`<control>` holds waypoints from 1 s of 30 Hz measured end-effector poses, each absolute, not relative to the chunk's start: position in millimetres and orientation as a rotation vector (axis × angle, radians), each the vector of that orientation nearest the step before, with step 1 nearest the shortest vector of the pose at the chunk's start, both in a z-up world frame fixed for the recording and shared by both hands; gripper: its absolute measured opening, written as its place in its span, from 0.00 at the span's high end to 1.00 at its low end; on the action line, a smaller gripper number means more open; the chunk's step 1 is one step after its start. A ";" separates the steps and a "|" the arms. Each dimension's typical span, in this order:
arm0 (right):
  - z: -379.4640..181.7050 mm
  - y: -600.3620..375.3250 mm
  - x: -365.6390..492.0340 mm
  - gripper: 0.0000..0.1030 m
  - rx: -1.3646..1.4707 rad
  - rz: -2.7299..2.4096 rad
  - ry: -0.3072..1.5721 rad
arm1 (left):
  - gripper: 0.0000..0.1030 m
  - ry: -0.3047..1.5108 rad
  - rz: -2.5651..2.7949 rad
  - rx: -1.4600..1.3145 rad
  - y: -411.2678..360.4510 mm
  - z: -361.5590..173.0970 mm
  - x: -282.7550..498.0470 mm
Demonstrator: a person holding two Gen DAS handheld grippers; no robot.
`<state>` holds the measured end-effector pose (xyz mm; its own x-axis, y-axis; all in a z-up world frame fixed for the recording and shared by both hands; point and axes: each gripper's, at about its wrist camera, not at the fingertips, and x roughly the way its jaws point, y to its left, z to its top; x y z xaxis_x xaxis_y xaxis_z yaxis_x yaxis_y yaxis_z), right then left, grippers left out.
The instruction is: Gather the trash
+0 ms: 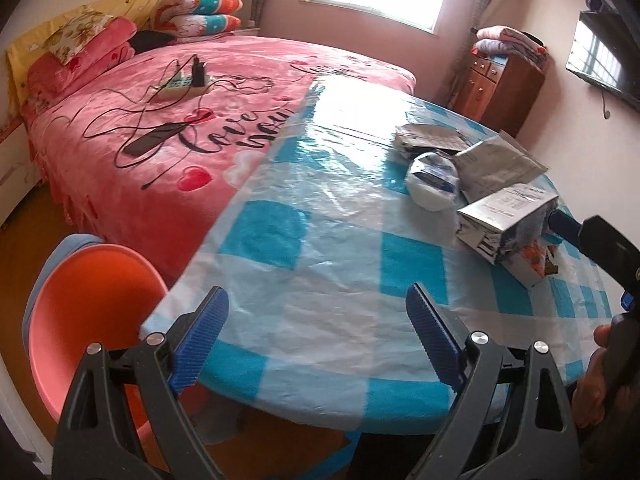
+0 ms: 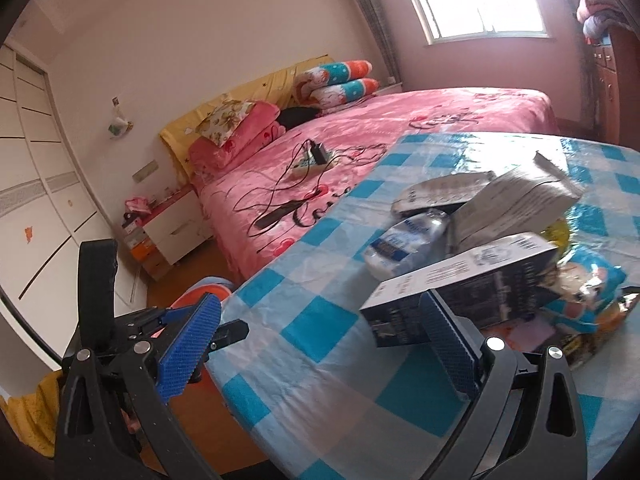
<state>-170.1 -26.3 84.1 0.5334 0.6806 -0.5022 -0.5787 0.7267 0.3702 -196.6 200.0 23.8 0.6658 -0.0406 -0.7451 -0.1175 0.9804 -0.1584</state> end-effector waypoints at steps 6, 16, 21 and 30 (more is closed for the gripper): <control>89.8 -51.2 -166.2 0.05 0.181 0.681 0.637 | 0.12 0.842 0.016 -0.210 182.3 27.8 -192.3; 98.7 -115.6 -143.0 0.05 0.260 0.511 0.598 | 0.12 0.852 -0.068 -0.185 139.6 34.7 -184.5; 93.9 -142.4 -131.1 0.05 0.269 0.428 0.603 | 0.12 0.847 -0.130 -0.154 110.2 42.8 -174.7; 86.3 -180.7 -113.0 0.05 0.292 0.307 0.625 | 0.12 0.875 -0.195 -0.125 67.5 41.9 -145.1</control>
